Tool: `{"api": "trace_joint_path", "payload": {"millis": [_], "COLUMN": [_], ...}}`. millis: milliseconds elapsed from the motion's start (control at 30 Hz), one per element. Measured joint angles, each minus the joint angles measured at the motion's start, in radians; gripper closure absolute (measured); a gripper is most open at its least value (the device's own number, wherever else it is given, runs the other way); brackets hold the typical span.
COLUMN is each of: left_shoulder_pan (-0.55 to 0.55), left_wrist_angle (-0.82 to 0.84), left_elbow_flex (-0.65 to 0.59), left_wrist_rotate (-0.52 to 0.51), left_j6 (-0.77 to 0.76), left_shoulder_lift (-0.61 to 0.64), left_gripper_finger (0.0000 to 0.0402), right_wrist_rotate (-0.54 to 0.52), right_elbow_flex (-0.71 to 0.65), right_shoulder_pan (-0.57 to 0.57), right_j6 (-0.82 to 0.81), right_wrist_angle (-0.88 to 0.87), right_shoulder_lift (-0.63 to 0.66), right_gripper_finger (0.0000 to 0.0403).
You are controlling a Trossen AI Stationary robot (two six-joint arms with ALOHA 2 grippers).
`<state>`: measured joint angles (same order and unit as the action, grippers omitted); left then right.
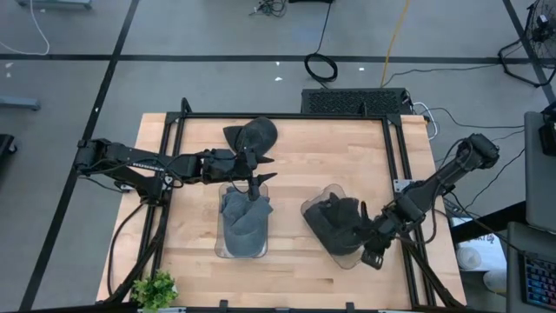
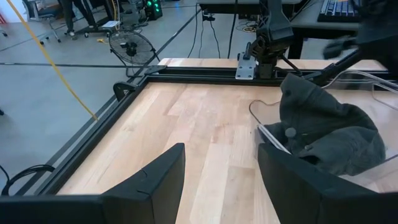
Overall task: Pick & Place hat
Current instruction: Adjust the right transparent bin on the table
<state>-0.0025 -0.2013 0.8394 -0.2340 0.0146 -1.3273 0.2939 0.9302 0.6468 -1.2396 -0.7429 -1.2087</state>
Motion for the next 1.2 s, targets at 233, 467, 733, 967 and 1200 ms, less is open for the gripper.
{"api": "trace_joint_path", "payload": {"millis": [233,467,733,967,1200], "left_shoulder_pan": [0.0,0.0,0.003,0.003,0.003], "left_wrist_angle": [0.0,-0.003,-0.013,-0.011,-0.002], "left_elbow_flex": [0.0,0.0,0.0,0.0,0.0], "left_wrist_rotate": [0.0,-0.001,-0.004,-0.004,-0.003], "left_j6": [0.002,0.002,0.028,0.029,0.024], "left_shoulder_lift": [0.0,0.0,0.0,0.0,0.0], "left_gripper_finger": [0.0188,0.0188,0.0188,0.0188,0.0188], "right_wrist_rotate": [-0.169,-0.526,-0.449,-0.402,-0.672], "right_elbow_flex": [0.001,0.002,0.002,0.002,0.002], "right_shoulder_pan": [-0.009,-0.186,-0.479,-0.643,-0.67], "right_j6": [0.351,0.713,0.857,0.967,0.789], "right_wrist_angle": [0.285,0.217,0.003,0.014,0.018], "right_shoulder_lift": [-0.003,-0.003,-0.038,-0.113,-0.136], "right_gripper_finger": [0.0403,0.0403,0.0403,0.0403,0.0403]}}
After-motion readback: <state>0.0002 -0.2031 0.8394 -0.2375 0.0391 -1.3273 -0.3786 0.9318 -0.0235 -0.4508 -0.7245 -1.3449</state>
